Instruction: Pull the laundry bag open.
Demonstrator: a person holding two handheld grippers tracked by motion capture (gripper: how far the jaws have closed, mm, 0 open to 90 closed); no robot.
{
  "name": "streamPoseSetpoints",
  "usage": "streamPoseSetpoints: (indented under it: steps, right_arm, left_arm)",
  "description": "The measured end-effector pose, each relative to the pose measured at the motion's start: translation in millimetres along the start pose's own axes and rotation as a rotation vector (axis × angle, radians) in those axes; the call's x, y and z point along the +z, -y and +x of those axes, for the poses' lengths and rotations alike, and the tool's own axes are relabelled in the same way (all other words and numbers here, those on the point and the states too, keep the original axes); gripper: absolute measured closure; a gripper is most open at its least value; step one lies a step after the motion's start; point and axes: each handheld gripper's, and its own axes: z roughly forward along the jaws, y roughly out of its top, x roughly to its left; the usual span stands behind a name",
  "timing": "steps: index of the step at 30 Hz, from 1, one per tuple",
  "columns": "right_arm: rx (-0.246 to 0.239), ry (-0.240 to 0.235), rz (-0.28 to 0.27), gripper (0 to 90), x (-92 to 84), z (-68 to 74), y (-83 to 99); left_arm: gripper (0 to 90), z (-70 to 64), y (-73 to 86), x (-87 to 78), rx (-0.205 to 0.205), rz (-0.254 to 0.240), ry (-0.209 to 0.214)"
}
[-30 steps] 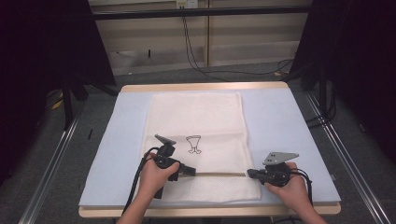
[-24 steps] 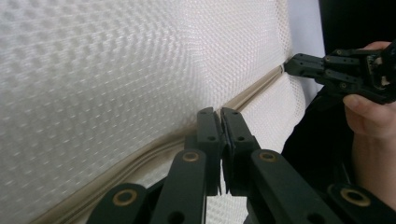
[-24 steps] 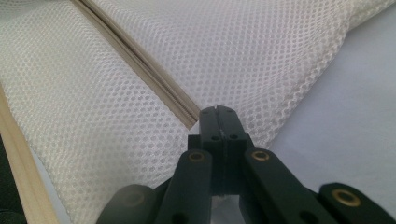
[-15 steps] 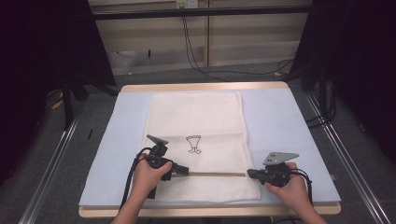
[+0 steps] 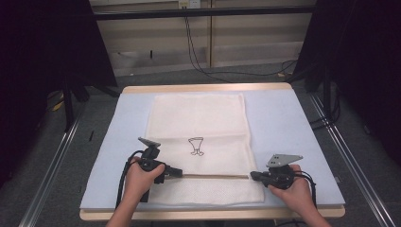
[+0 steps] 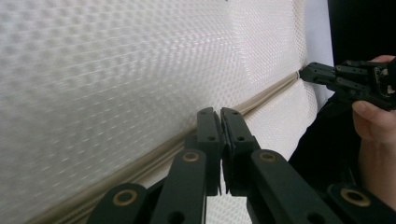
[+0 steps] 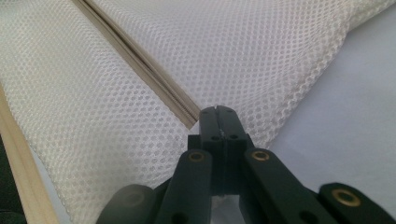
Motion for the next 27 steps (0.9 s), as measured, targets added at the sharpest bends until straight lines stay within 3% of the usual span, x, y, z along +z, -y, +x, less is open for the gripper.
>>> streamPoseSetpoints:
  steps: [27]
  right_arm:
    - [0.005,0.005,-0.006,90.0,0.0,0.5,0.7]
  left_arm:
    - [87.4,25.0,12.0,-40.7,-0.038,-0.039,-0.023]
